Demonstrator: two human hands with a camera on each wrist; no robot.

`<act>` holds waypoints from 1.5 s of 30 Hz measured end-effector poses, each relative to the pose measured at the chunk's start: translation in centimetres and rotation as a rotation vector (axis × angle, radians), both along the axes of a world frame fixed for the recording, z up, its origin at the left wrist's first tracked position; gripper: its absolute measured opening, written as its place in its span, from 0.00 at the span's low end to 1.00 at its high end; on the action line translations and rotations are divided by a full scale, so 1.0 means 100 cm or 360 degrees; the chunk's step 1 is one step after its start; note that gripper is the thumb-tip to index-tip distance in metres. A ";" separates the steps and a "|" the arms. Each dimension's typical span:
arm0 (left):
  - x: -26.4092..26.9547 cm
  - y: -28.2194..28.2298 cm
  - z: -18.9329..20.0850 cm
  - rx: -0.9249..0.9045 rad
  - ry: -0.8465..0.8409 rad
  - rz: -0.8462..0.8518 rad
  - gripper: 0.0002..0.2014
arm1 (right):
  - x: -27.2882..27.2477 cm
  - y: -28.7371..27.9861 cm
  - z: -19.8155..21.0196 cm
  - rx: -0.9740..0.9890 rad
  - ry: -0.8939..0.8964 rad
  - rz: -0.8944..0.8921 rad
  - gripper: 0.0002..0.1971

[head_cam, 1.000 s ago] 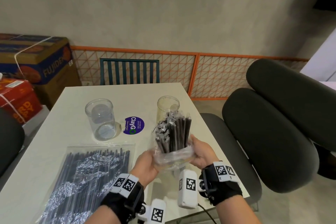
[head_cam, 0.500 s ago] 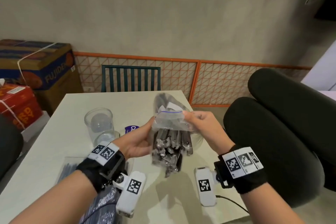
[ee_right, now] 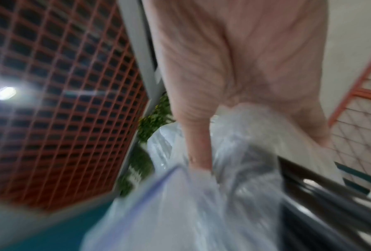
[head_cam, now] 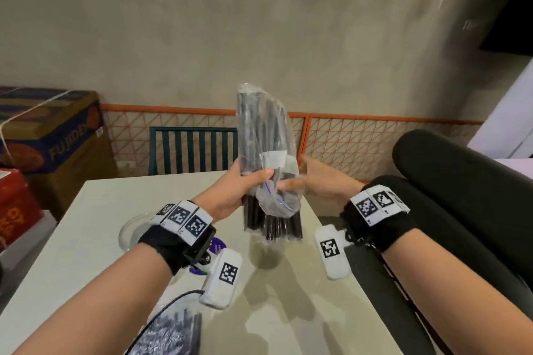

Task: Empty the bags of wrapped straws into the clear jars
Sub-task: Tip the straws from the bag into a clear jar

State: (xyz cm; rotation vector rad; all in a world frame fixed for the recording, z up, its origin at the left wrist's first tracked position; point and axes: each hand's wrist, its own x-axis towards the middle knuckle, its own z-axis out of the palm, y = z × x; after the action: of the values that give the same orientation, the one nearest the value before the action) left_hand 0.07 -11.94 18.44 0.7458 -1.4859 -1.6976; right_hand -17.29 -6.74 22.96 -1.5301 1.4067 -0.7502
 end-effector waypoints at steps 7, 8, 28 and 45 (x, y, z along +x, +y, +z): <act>-0.031 -0.048 -0.011 -0.0076 -0.0010 0.0088 0.38 | -0.013 -0.048 -0.017 -0.0135 -0.0225 -0.0130 0.35; -0.036 -0.052 -0.016 -0.0052 0.0034 0.0082 0.39 | -0.016 -0.053 -0.023 -0.0178 -0.0248 -0.0120 0.39; -0.074 -0.095 -0.088 0.0428 0.0226 0.0309 0.27 | -0.028 -0.111 -0.124 -0.0035 -0.1195 -0.0335 0.40; -0.050 -0.099 -0.113 0.0092 -0.0142 0.0238 0.27 | -0.015 -0.135 -0.150 -0.0068 -0.1361 -0.0684 0.36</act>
State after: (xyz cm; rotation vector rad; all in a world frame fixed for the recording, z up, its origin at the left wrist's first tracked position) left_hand -4.93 -21.84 7.11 0.9507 -1.4084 -1.6187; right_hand -18.80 -20.28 7.95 -0.7458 1.0420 -1.4826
